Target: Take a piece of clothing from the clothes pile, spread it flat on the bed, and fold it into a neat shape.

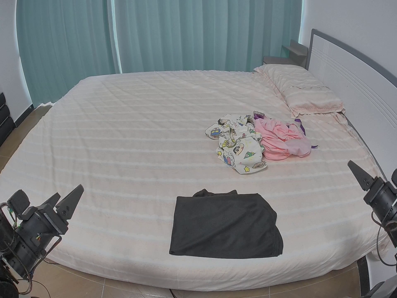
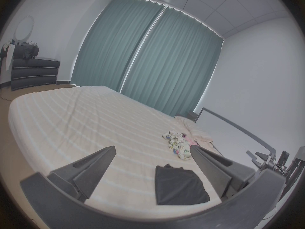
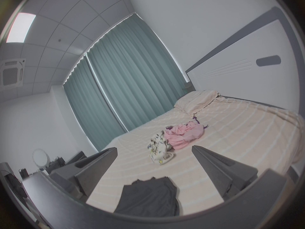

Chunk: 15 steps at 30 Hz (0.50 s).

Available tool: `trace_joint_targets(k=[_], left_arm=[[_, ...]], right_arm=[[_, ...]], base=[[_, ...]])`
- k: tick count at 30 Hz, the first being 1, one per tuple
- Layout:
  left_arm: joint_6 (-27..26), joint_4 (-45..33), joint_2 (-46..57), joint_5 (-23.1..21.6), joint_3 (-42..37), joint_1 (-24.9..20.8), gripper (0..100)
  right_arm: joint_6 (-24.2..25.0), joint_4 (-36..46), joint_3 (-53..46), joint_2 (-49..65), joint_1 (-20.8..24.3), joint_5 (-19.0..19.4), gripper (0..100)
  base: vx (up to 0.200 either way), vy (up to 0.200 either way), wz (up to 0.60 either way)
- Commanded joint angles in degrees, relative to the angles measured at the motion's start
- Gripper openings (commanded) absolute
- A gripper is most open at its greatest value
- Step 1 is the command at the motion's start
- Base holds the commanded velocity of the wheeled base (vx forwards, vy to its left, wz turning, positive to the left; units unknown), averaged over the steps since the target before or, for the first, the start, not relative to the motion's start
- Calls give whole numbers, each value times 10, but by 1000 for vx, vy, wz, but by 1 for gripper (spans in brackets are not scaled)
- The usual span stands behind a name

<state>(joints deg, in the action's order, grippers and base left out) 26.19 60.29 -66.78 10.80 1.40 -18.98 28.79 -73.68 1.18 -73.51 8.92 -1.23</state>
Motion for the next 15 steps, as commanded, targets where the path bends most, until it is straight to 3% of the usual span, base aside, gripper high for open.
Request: trace_joint_targets(k=[1,4,7,13,15], left_arm=[[-28,-312,320,10,58,0,100],[-30,-451,378,19,96,2,100],[-37,-534,426,45,110,2,100],[-75,-547,471,95,87,22,100],[-79,-548,481,101,82,31,100]], right_arm=[[-80,298,-7,329,-2,8,100],[-86,405,4,420,-4,5,100],[-104,513,14,500,-10,-1,100],[-162,646,43,598,-32,-18,100],[-202,691,46,638,-53,-25,100]], base=[[0,0,0],[0,0,0],[0,0,0],[0,0,0],[0,0,0]])
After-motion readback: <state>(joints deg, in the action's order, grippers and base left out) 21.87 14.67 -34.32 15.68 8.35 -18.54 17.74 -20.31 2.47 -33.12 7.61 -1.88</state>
